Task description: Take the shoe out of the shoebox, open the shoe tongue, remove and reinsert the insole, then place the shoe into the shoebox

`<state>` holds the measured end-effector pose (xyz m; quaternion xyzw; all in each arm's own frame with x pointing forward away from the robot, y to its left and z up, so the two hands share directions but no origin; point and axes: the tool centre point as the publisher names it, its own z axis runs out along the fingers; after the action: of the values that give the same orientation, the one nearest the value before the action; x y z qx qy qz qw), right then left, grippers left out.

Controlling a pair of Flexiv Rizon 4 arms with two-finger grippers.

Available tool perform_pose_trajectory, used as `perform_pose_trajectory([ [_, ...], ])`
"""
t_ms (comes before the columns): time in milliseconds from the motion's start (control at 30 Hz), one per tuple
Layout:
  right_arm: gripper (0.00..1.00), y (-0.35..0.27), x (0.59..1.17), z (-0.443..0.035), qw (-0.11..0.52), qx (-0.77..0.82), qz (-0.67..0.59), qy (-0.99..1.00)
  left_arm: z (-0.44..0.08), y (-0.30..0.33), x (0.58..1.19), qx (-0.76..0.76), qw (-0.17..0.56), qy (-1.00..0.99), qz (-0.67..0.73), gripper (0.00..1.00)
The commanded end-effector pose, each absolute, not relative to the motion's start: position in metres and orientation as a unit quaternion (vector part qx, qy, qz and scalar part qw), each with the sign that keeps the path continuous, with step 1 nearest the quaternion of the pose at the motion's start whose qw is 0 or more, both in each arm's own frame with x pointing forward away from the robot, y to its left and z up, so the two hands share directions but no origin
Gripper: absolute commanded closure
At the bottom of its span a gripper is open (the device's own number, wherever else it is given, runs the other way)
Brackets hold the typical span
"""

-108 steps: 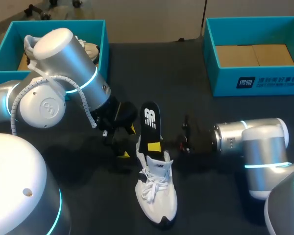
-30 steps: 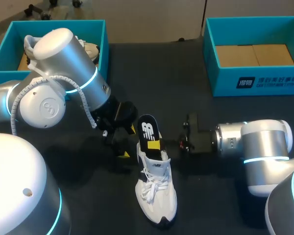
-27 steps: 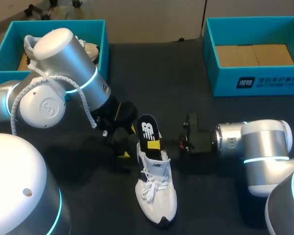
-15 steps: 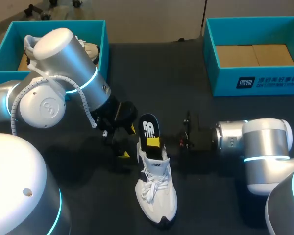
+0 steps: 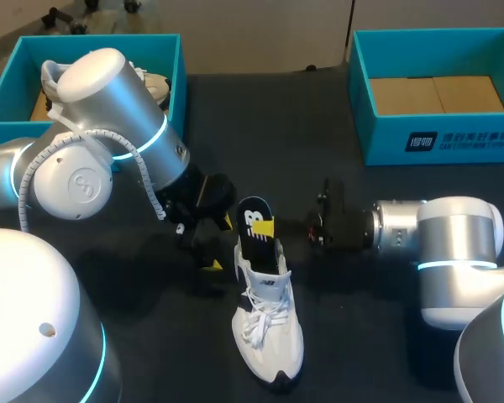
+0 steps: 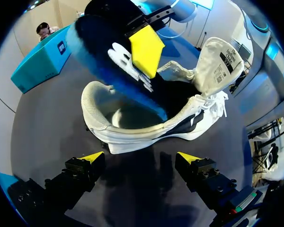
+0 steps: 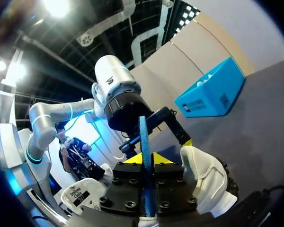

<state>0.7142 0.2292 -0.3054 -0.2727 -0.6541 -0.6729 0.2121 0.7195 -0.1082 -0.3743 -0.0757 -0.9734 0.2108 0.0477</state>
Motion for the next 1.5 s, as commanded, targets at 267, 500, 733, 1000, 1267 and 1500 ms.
perform_pose_trajectory([
  [267, 1.0, 0.232, 0.715, -0.313, 0.225, -0.282, -0.664, -0.655, -0.374, -0.108, 0.719, -0.075, 0.047, -0.974, 0.209, 0.0],
  [500, 1.0, 0.229, 0.714, -0.325, 0.241, -0.303, -0.652, -0.652, -0.374, -0.108, 0.719, -0.075, 0.047, -0.974, 0.209, 0.0],
  [733, 1.0, 0.229, 0.707, -0.334, 0.254, -0.327, -0.632, -0.655, -0.374, -0.108, 0.719, -0.075, 0.047, -0.974, 0.209, 0.0],
  [1000, 1.0, 0.229, 0.695, -0.346, 0.266, -0.348, -0.614, -0.656, -0.374, -0.108, 0.719, -0.075, 0.047, -0.974, 0.209, 0.0],
  [1267, 0.9, 0.229, 0.692, -0.34, 0.249, -0.34, -0.629, -0.653, -0.374, -0.108, 0.719, -0.075, 0.047, -0.974, 0.209, 0.0],
  [1500, 0.68, 0.231, 0.701, -0.323, 0.23, -0.323, -0.64, -0.659, -0.374, -0.108, 0.719, -0.075, 0.047, -0.974, 0.209, 0.0],
])
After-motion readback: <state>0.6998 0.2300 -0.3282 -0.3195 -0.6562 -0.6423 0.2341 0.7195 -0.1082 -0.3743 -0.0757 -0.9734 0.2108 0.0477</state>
